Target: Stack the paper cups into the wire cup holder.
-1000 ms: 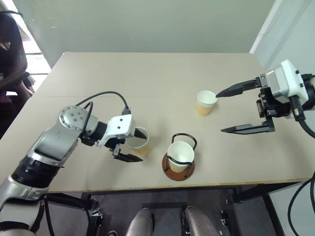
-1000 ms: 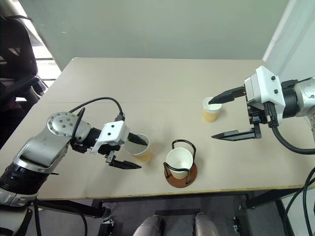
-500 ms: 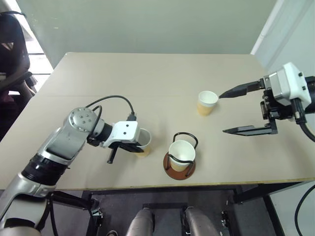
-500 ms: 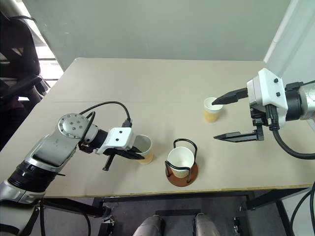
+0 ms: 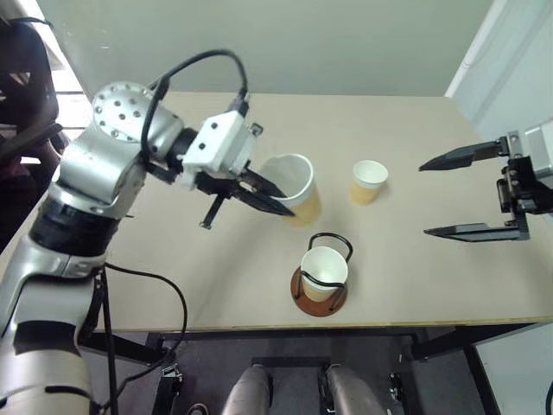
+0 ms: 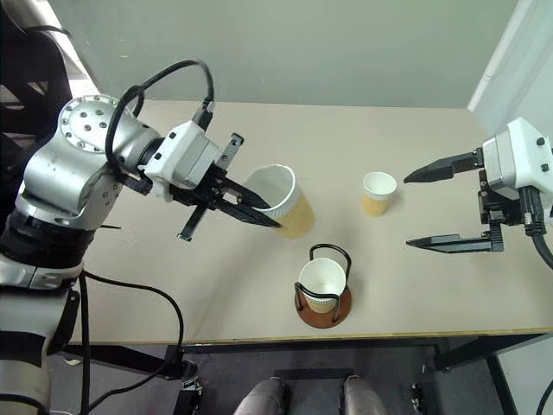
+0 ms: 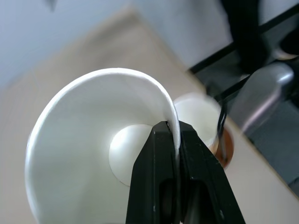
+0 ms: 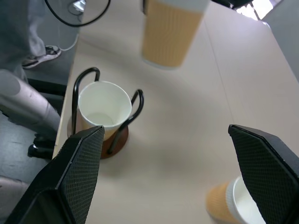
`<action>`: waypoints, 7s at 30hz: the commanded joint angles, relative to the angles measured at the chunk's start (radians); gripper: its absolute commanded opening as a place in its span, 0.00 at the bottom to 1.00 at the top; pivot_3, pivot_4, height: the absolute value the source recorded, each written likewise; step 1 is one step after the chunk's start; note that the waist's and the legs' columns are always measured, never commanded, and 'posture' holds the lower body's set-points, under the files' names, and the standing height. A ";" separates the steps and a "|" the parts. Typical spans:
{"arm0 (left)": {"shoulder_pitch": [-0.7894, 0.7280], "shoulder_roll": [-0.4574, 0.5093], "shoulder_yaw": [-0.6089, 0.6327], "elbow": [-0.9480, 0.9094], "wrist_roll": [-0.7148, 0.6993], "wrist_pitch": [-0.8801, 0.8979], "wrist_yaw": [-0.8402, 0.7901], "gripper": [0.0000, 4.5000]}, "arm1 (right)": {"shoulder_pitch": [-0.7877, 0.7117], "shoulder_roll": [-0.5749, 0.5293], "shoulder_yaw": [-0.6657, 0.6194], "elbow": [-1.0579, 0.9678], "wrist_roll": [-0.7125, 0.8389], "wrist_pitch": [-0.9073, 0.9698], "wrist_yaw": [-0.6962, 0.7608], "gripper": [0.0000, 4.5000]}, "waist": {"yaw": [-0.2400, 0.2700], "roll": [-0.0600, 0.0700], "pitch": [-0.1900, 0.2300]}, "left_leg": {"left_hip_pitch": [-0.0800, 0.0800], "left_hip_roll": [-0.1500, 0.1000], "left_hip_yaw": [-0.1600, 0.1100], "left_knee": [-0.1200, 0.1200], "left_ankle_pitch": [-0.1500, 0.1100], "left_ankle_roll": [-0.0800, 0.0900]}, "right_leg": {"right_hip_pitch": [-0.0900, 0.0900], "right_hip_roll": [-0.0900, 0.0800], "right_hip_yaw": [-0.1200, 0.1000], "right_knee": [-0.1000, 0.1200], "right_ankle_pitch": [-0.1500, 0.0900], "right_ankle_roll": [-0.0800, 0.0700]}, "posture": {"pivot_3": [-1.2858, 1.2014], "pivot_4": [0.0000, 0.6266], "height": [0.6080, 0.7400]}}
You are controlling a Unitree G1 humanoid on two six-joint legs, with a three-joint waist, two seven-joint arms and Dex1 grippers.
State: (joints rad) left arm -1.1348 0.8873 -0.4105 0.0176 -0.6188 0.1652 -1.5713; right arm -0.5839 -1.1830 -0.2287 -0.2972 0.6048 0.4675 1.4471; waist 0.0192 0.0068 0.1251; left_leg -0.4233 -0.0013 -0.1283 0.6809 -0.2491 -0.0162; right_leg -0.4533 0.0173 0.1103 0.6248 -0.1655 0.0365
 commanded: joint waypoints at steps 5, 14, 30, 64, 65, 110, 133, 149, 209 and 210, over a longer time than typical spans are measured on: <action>-0.175 -0.011 -0.282 0.109 -0.096 -0.227 -0.043 0.01 | 0.053 -0.042 -0.105 -0.080 0.017 0.011 -0.054 0.97 | 0.000 0.000 0.000 | -0.001 -0.001 0.000 0.002 0.000 0.001 | 0.000 -0.001 0.000 0.000 -0.001 0.002 | 0.52 0.24 1.00; -0.272 -0.141 -0.441 0.233 -0.136 -0.341 -0.043 0.01 | 0.140 -0.060 -0.192 -0.165 0.041 0.059 -0.109 0.97 | 0.007 0.000 0.000 | -0.006 -0.002 0.000 0.004 -0.004 0.006 | 0.001 -0.003 0.000 -0.004 -0.003 0.009 | 0.52 0.24 1.00; -0.303 -0.104 -0.591 0.167 -0.224 -0.409 -0.043 0.01 | 0.225 -0.083 -0.289 -0.233 0.064 0.113 -0.153 0.97 | 0.013 0.001 0.000 | -0.013 -0.002 0.002 0.018 -0.014 0.016 | 0.003 -0.003 -0.001 -0.015 0.005 0.024 | 0.52 0.24 1.00; -0.270 -0.166 -0.606 0.229 -0.091 -0.443 -0.043 0.62 | 0.245 -0.084 -0.280 -0.244 0.070 0.097 -0.204 0.97 | 0.013 0.001 0.000 | -0.012 -0.003 0.004 0.021 -0.015 0.016 | 0.005 -0.004 0.000 -0.015 0.006 0.026 | 0.52 0.24 1.00; -0.268 -0.169 -0.602 0.233 -0.084 -0.443 -0.043 0.72 | 0.245 -0.084 -0.281 -0.244 0.070 0.098 -0.204 0.97 | 0.013 0.001 0.000 | -0.012 -0.003 0.004 0.021 -0.015 0.016 | 0.005 -0.004 0.000 -0.015 0.006 0.026 | 0.52 0.24 1.00; 0.703 0.231 0.689 -0.422 -0.097 0.391 0.371 0.99 | -0.600 0.537 0.609 1.227 -0.878 -0.657 -0.310 0.97 | -0.018 0.008 -0.002 | -0.008 -0.001 0.001 0.001 0.002 0.008 | -0.004 -0.004 0.000 -0.009 0.013 0.000 | 0.52 0.24 1.00; 0.775 0.273 0.784 -0.441 -0.117 0.425 0.362 1.00 | -0.659 0.552 0.520 1.259 -0.843 -0.740 -0.203 0.01 | -0.021 0.008 -0.002 | -0.002 0.003 0.000 -0.017 0.003 0.001 | -0.007 -0.003 -0.002 -0.009 0.010 -0.009 | 0.52 0.24 1.00; 0.731 0.303 0.689 -0.298 -0.124 0.373 0.109 1.00 | -0.361 0.203 0.257 0.032 -0.034 0.104 0.093 0.01 | -0.031 0.007 -0.001 | 0.001 0.004 0.003 -0.017 0.004 -0.006 | -0.003 0.003 0.000 -0.011 0.003 -0.015 | 0.52 0.24 1.00; 0.743 0.340 0.692 -0.303 -0.087 0.360 0.114 1.00 | -0.169 0.276 0.462 -0.197 -0.084 0.171 -0.060 0.92 | -0.038 0.005 -0.002 | 0.004 0.005 0.001 -0.015 0.005 -0.005 | -0.007 0.005 0.001 0.002 -0.001 -0.018 | 0.52 0.24 1.00; 0.742 0.339 0.692 -0.302 -0.087 0.359 0.114 1.00 | -0.169 0.275 0.462 -0.197 -0.085 0.171 -0.060 0.98 | -0.038 0.005 -0.002 | 0.004 0.005 0.001 -0.015 0.005 -0.005 | -0.007 0.005 0.001 0.002 -0.001 -0.018 | 0.52 0.24 1.00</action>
State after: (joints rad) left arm -0.3731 1.2167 0.2648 -0.2767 -0.7105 0.5382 -1.4587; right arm -0.7457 -0.9022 0.2427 -0.4799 0.5234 0.6501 1.3854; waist -0.0186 0.0121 0.1234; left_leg -0.4197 0.0033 -0.1272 0.6657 -0.2444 -0.0208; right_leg -0.4603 0.0220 0.1112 0.6272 -0.1665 0.0188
